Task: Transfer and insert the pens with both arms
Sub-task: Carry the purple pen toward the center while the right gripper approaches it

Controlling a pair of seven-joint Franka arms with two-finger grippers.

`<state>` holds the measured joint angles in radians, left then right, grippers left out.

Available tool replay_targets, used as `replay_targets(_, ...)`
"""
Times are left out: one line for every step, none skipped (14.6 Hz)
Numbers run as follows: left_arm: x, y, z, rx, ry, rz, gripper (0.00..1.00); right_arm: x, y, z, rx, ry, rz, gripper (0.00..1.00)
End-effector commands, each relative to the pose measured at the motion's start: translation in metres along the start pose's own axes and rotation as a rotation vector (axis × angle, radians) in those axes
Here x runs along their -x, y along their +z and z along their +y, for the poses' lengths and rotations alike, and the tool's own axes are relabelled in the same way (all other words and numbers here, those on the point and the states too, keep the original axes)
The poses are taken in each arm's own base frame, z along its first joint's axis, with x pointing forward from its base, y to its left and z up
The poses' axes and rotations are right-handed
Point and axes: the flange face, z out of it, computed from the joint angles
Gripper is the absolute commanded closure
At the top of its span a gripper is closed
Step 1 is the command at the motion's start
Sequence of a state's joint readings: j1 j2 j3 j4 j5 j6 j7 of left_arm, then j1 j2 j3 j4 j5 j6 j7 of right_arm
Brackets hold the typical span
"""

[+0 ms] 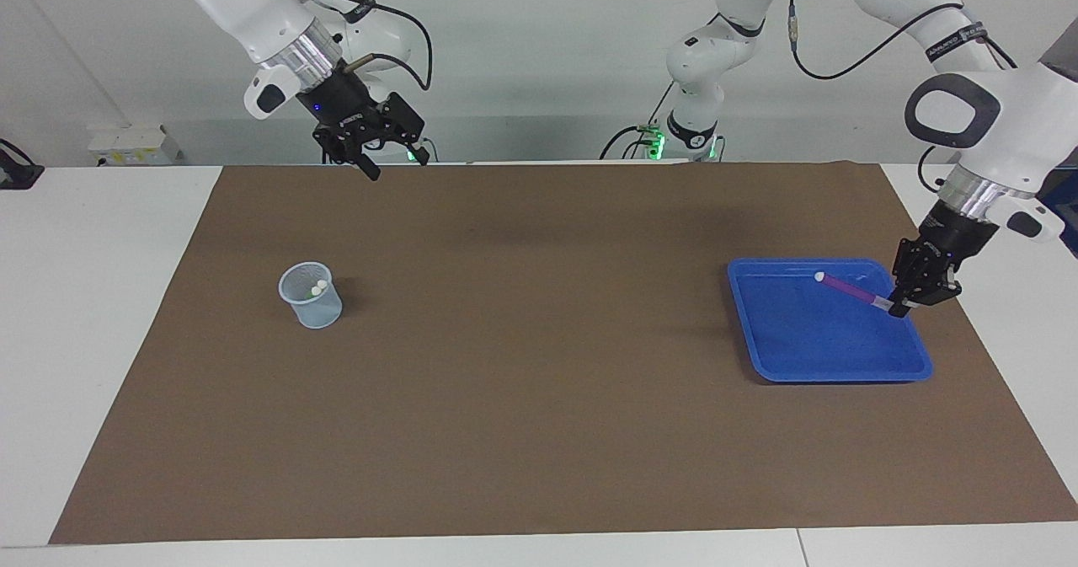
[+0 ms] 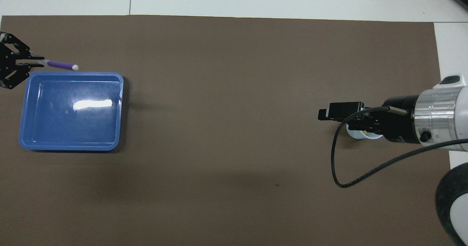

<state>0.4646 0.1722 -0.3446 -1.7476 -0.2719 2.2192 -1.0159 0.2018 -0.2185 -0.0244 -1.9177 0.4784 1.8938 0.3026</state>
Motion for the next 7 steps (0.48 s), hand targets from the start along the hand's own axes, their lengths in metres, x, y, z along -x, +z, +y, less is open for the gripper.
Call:
replay_targets(0.031, -0.010, 0.000, 0.034, -0.081, 0.021, 1.00, 0.006, 0.016, -0.032, -0.066, 0.117, 0.024, 0.00)
replay_targets(0.042, -0.012, 0.002, 0.045, -0.108, 0.025, 1.00, 0.006, 0.023, -0.040, -0.078, 0.156, 0.032, 0.00)
replay_targets(0.055, -0.014, 0.004, 0.047, -0.121, 0.023, 1.00, 0.007, 0.029, -0.048, -0.087, 0.171, 0.035, 0.00)
replay_targets(0.069, -0.014, 0.004, 0.045, -0.132, 0.020, 1.00, 0.004, 0.033, -0.050, -0.103, 0.190, 0.037, 0.00)
replay_targets(0.077, -0.017, 0.004, 0.049, -0.146, 0.022, 1.00, 0.003, 0.038, -0.054, -0.136, 0.207, 0.031, 0.00)
replay_targets(0.088, -0.021, 0.005, 0.058, -0.159, 0.024, 1.00, 0.005, 0.044, -0.062, -0.157, 0.204, 0.033, 0.00)
replay_targets(0.100, -0.020, 0.004, 0.059, -0.171, 0.023, 1.00, 0.011, 0.052, -0.074, -0.161, 0.185, 0.030, 0.00)
